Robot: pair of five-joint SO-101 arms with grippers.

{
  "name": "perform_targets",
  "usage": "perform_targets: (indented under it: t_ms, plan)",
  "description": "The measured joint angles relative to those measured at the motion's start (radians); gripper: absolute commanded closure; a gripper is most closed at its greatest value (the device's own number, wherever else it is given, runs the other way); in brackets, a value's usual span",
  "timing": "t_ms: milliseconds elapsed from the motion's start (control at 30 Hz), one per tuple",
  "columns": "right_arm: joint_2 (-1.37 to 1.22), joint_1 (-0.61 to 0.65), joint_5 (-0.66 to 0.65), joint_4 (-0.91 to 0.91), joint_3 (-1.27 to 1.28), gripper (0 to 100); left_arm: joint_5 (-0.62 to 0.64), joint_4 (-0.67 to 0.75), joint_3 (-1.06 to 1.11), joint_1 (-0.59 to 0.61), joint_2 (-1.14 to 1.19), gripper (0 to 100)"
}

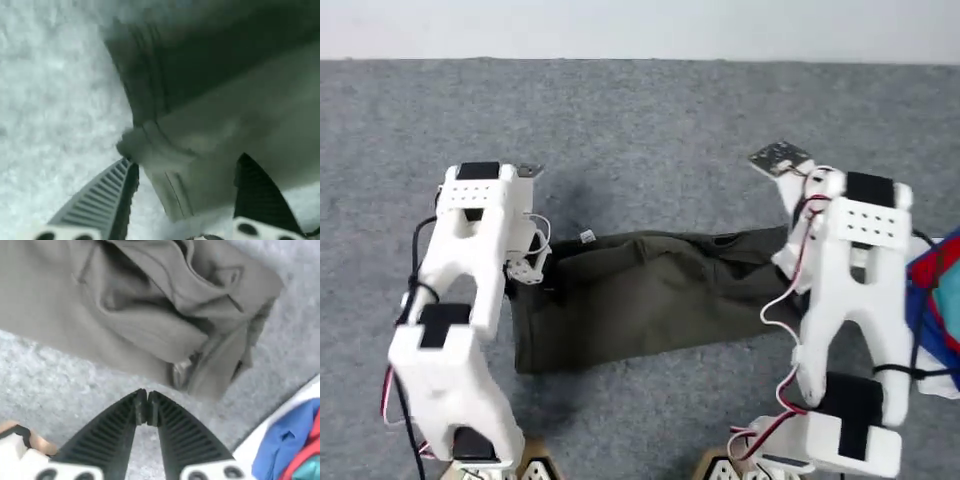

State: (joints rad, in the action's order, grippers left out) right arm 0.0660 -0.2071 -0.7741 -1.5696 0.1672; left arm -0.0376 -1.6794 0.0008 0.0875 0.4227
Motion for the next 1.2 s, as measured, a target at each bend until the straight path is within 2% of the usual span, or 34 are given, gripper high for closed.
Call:
perform_targets:
  t_ms: [300,500,567,700,800,1067,1200]
  plan:
    - [0.0,-0.121,-0.078,0.0,0.0,97.6,0.003,-0.055,-0.404,-0.011,0.379,82]
    - [0.0,-0.181,-0.1,0.0,0.0,97.6,0.003,-0.061,-0.486,-0.074,0.477,94]
    - [0.0,-0.199,-0.1,0.0,0.0,97.6,0.003,-0.061,-0.491,-0.106,0.479,99]
    - [0.0,-0.238,-0.103,0.0,0.0,97.6,0.0,-0.061,-0.493,-0.173,0.477,99]
    - [0.0,-0.281,-0.103,0.0,0.0,97.7,-0.061,-0.061,-0.491,-0.173,0.45,99]
    - [0.0,-0.413,-0.146,0.0,0.0,97.7,-0.222,-0.049,-0.462,-0.034,0.219,99]
    - [0.0,-0.428,-0.178,0.0,0.0,97.7,-0.239,-0.049,-0.459,-0.02,0.084,99]
